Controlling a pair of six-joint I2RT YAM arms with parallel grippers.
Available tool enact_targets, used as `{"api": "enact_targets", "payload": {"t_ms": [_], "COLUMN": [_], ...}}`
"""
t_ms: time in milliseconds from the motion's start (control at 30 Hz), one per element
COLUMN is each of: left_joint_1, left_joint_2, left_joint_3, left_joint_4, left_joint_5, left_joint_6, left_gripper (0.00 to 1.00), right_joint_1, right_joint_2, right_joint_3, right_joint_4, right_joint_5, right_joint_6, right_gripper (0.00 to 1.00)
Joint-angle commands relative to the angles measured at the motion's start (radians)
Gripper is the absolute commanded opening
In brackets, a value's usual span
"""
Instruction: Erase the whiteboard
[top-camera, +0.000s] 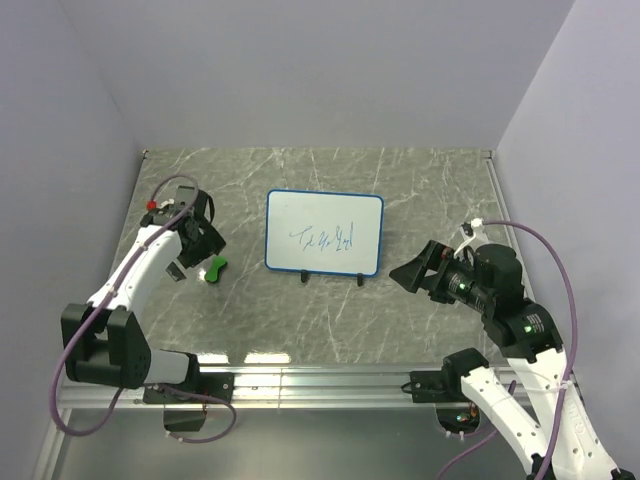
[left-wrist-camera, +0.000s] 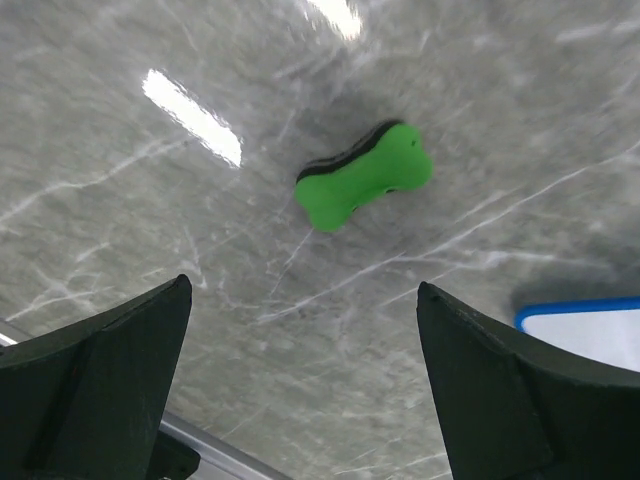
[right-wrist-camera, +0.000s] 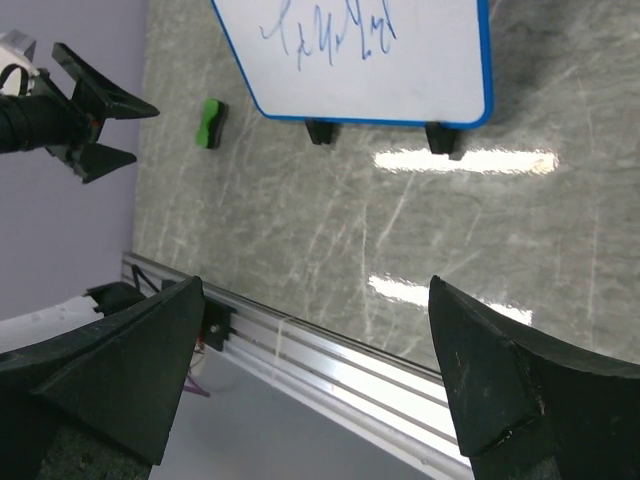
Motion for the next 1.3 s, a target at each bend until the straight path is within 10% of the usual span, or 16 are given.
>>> {"api": "enact_targets", "payload": {"t_ms": [0, 1000, 1267], "left_joint_1": [-0.018, -0.036, -0.024], "left_joint_2": [0.037, 0.296, 0.342], "left_joint_3": [-0.046, -0.121, -0.104], "left_joint_4": [0.05, 0.373, 0.39], "left_joint_5": [0.093, 0.124, 0.135], "left_joint_6": [0.051, 0.421, 0.439], "left_gripper": [0.99, 0.84, 0.65], "right_joint_1": [0.008, 0.007, 0.007], "right_joint_2": [-0.017, 0.156, 0.17], "right_joint_3": [0.027, -0.001, -0.033], "right_joint_4": [-0.053, -0.039, -0.016], "right_joint_5": [0.026, 0.069, 0.076], "right_joint_6": [-0.048, -0.109, -0.103], "right_gripper": [1.0, 0.99, 0.99]}}
